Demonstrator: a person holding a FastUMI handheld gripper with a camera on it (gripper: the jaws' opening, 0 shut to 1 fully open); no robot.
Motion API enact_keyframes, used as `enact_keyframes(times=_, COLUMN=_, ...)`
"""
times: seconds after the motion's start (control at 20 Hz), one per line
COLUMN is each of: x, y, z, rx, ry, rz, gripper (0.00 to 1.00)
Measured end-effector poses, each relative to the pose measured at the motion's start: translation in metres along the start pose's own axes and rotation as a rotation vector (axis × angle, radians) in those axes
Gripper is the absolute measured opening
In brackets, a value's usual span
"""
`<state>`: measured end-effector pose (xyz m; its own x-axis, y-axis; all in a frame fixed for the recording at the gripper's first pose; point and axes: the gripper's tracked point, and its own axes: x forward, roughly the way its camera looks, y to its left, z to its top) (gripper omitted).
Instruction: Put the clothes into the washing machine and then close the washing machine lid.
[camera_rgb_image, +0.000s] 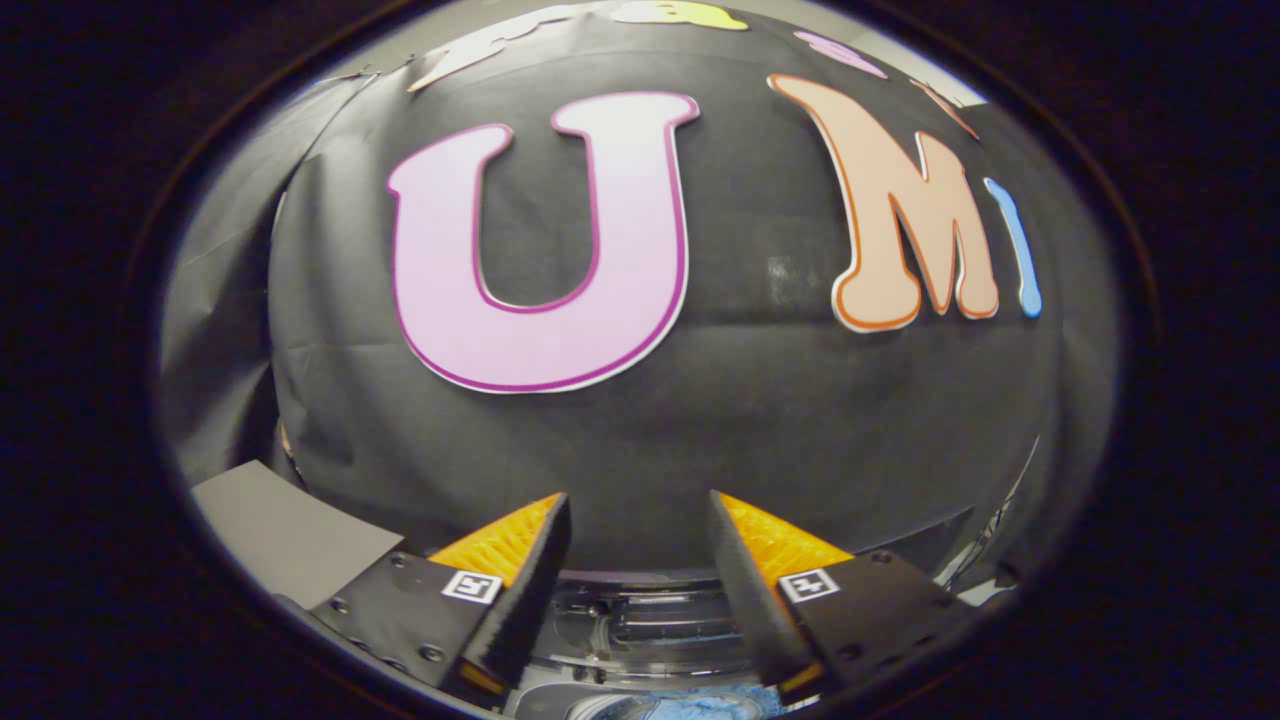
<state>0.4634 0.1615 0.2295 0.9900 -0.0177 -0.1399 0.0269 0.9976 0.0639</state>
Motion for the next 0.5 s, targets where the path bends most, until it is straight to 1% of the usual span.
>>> enact_keyframes(times=0.1, x=0.007, y=-0.001, z=-0.012, rx=-0.005, ry=0.033, rz=-0.028, gripper=0.93)
enact_keyframes(times=0.15, x=0.009, y=-0.002, z=-0.009, rx=-0.033, ry=0.009, rz=-0.04, gripper=0.98)
enact_keyframes(times=0.25, x=0.004, y=-0.001, z=-0.012, rx=-0.082, ry=0.011, rz=-0.062, gripper=0.96)
enact_keyframes(times=0.4, x=0.002, y=-0.006, z=-0.015, rx=-0.071, ry=0.034, rz=-0.07, gripper=0.97)
enact_keyframes(times=0.5, x=-0.012, y=-0.006, z=-0.018, rx=-0.077, ry=0.05, rz=-0.065, gripper=0.97)
